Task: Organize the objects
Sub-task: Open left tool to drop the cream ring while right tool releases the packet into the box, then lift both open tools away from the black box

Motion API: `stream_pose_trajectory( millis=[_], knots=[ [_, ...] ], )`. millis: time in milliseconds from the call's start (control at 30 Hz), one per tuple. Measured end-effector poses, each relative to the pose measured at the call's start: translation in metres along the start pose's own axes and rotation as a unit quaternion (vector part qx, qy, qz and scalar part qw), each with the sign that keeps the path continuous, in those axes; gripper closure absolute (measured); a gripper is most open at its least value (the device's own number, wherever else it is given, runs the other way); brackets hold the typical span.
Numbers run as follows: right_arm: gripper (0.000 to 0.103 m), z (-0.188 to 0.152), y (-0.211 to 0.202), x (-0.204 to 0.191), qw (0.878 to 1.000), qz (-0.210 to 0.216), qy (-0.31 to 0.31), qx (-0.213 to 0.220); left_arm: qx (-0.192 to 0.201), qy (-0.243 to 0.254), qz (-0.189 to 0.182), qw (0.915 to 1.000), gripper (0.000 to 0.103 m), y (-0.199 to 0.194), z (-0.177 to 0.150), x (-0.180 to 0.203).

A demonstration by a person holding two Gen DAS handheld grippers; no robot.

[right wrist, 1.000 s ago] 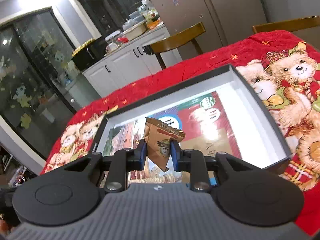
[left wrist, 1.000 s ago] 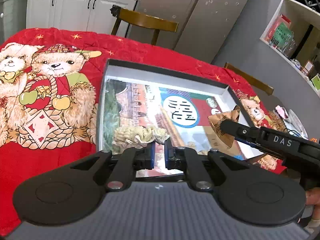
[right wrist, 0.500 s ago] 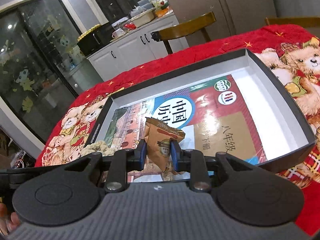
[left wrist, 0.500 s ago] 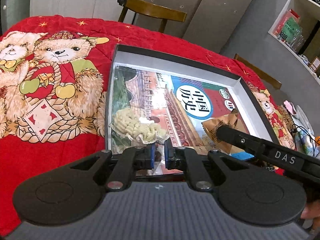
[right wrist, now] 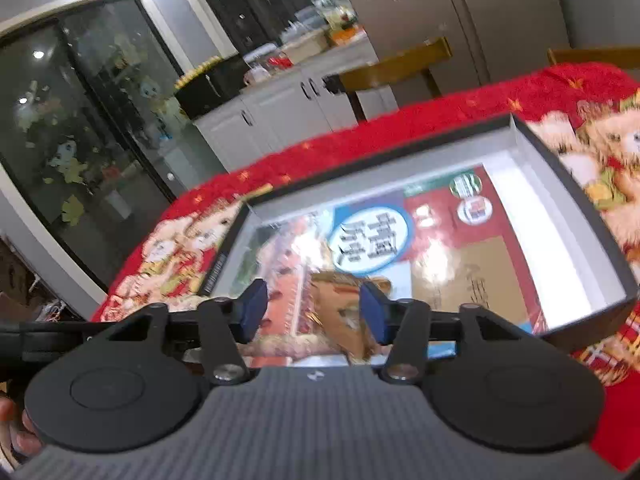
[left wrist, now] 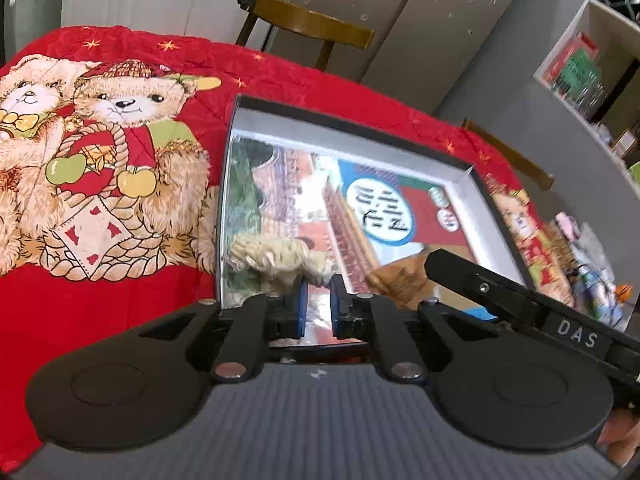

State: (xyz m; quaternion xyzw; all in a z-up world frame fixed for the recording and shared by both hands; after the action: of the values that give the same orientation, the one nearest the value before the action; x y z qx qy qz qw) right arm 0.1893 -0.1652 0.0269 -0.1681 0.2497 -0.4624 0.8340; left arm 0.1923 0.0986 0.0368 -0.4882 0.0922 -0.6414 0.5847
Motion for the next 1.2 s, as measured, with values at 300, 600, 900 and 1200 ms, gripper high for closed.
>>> stream_pose_trajectory(
  millis=[300,600,900,1200],
  knots=[
    [0.019,0.031,-0.107,-0.035,0.989,-0.022,-0.056,0.134,0.119,0.046,-0.007,0.9919,0.065,-0.087,-0.001,0.031],
    [0.005,0.007,-0.185,-0.053,0.976,-0.032,-0.071,0.201,0.238,0.109,-0.039,0.9644,0.025,-0.189,-0.051,0.070],
    [0.005,-0.012,-0.173,-0.061,0.979,-0.029,-0.045,0.198,0.287,0.144,0.009,0.9470,0.024,-0.199,-0.109,0.074],
    [0.005,-0.059,-0.132,-0.059,0.988,-0.031,-0.035,0.149,0.256,0.178,0.019,0.9501,0.024,-0.145,-0.148,0.041]
  ],
)
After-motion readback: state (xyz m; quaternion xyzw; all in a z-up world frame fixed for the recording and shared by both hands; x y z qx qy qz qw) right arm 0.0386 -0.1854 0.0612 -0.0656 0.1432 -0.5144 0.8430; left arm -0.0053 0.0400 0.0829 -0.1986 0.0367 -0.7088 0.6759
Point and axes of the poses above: each gripper's, at about its wrist camera, not at the fingertips, and y roughly the way its jaws point, x to its right, z to its top, the point moved 1 cm from there along y, roughly the way its jaws point, and after that the axes turned 13 degrees about -y, right-handed, at the moved point
